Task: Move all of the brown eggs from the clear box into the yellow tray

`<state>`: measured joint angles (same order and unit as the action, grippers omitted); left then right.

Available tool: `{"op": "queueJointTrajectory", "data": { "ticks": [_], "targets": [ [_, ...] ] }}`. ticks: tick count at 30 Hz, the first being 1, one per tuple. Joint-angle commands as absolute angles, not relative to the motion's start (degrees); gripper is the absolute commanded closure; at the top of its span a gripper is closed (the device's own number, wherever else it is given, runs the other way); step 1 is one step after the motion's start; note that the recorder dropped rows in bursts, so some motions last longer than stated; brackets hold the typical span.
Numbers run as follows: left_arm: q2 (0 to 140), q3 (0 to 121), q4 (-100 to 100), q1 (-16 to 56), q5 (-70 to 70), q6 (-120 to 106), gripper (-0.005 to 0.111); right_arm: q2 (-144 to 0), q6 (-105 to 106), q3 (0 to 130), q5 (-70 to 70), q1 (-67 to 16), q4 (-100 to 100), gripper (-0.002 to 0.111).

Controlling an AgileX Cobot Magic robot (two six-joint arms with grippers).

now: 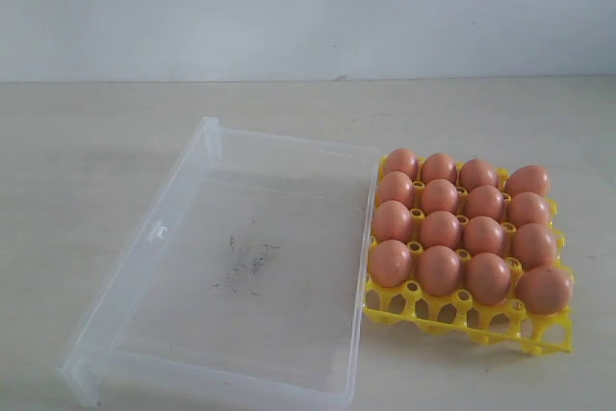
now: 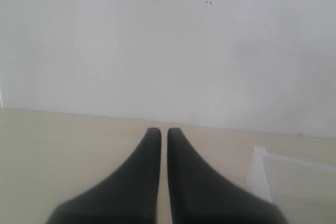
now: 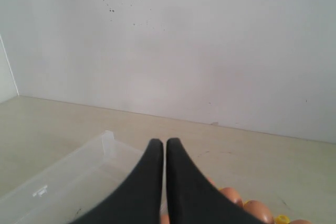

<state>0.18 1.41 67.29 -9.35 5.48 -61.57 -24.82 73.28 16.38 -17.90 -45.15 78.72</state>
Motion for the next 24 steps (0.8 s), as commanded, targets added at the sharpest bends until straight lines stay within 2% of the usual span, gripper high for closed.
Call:
{"op": "queueJointTrajectory", "data": {
  "ticks": [1,7,9,14,24],
  "targets": [
    [0.0,7.11,67.89,-9.59,5.0,-62.51,0.103,-24.61,73.39,16.69,-17.95,-45.16,78.72,0.108],
    [0.0,14.23,68.15,-9.59,9.94,-64.05,0.103,-24.61,73.39,16.69,-17.95,-45.16,78.72,0.108],
    [0.0,14.23,62.23,-9.59,10.89,-60.68,0.103,-24.61,73.39,16.69,-17.95,-45.16,78.72,0.108],
    [0.0,10.21,20.57,-9.59,11.85,-17.12,0.103,-24.61,73.39,16.69,-17.95,-45.16,78.72,0.108],
    [0.0,0.0,-4.59,-9.45,3.28,11.0,0.103,-24.61,73.4,16.69,-17.97,-45.16,78.72,0.108]
  ]
}}
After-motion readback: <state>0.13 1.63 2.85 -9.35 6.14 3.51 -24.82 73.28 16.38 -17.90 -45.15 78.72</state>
